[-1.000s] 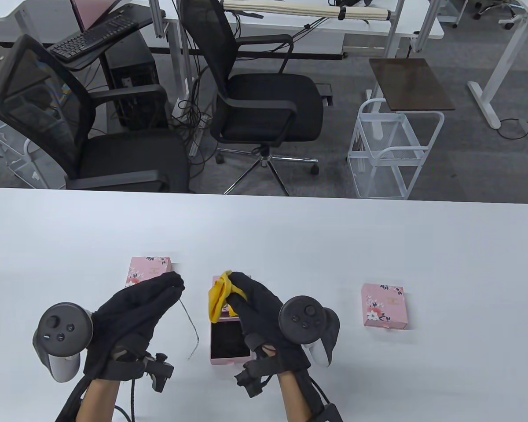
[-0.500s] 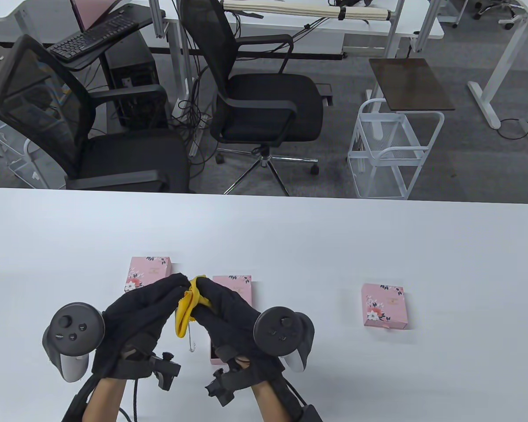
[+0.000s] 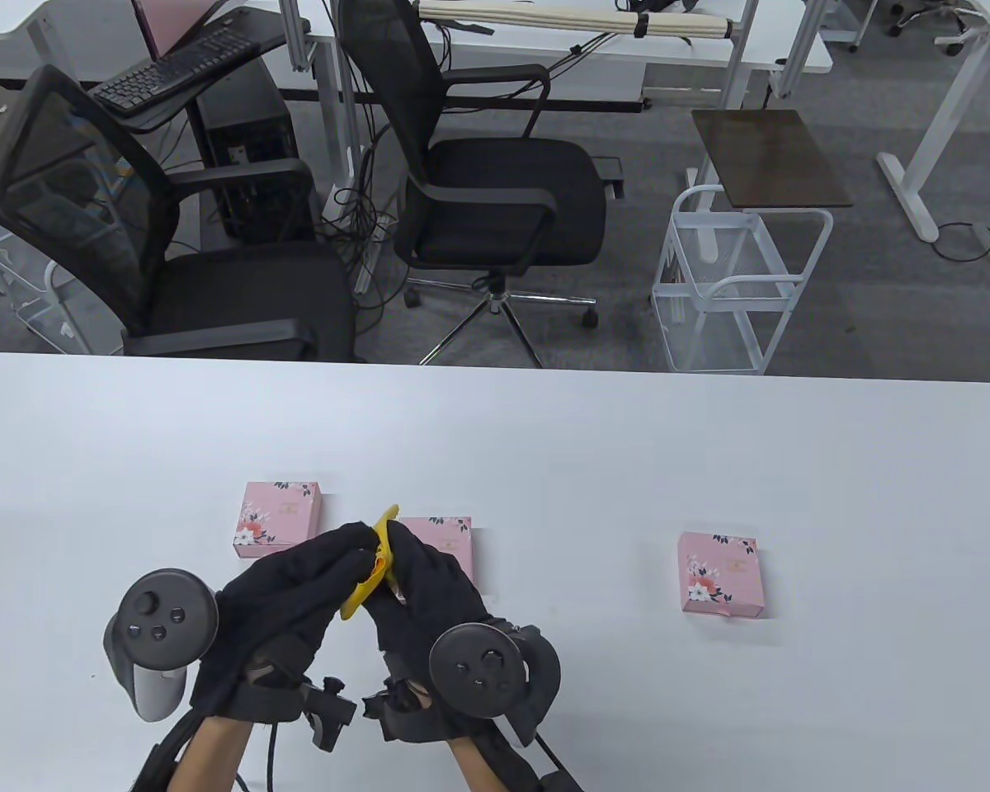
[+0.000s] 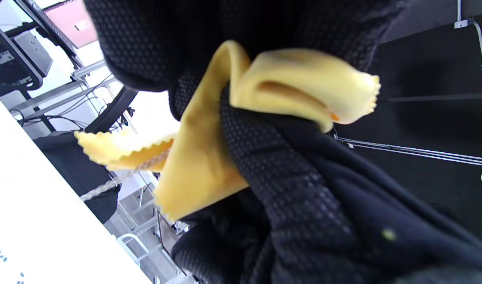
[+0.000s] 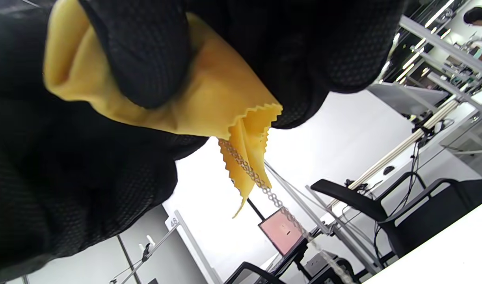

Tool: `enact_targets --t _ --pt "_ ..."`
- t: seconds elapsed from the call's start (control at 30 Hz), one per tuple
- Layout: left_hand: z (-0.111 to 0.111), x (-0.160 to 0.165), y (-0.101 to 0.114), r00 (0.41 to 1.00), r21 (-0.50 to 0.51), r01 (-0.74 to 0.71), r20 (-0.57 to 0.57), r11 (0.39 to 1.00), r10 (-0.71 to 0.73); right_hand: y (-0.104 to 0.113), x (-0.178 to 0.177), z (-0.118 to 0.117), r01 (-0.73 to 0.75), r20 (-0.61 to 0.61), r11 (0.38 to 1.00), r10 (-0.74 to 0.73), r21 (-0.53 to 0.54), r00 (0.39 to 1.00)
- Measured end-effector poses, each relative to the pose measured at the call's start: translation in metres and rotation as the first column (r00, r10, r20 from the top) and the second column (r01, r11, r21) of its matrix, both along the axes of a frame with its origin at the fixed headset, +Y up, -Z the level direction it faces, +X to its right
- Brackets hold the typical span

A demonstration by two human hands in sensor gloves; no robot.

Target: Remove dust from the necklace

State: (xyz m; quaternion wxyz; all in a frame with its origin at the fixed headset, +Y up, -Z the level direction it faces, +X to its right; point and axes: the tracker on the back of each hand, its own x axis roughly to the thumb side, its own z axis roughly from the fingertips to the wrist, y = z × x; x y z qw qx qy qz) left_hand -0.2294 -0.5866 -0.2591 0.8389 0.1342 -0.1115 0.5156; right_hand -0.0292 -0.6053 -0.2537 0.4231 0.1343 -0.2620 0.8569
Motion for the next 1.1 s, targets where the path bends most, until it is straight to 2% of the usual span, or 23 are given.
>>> enact_targets --t 0.13,0.47,0.63,0.83,1.0,1.1 --pt "0.004 0.003 0.002 0.997 0.037 0.051 -0.062 0.998 -0.049 0.000 -0.001 0.001 -0.023 0.033 1.000 0.022 0.022 0.999" --pt "0.012 0.003 0.007 0.987 0.114 0.101 -0.139 0.988 -0.084 0.007 0.003 0.002 -0.053 -0.008 0.999 0.053 -0.007 0.999" --pt "0.014 0.003 0.009 0.991 0.133 0.074 -0.117 0.988 -0.059 0.009 0.003 0.001 -0.040 -0.070 0.998 0.037 -0.041 0.997" --pt "0.014 0.003 0.009 0.993 0.142 0.067 -0.110 0.988 -0.051 0.007 0.005 -0.001 -0.072 -0.026 0.997 0.071 -0.006 0.997" --pt "0.014 0.002 0.009 0.994 0.149 0.042 -0.101 0.988 -0.027 0.007 0.004 -0.001 -0.055 -0.054 0.998 0.054 -0.012 0.997" --pt "0.014 0.002 0.009 0.994 0.150 0.047 -0.102 0.988 -0.032 0.008 0.002 -0.001 -0.092 -0.099 0.996 0.090 -0.015 0.991"
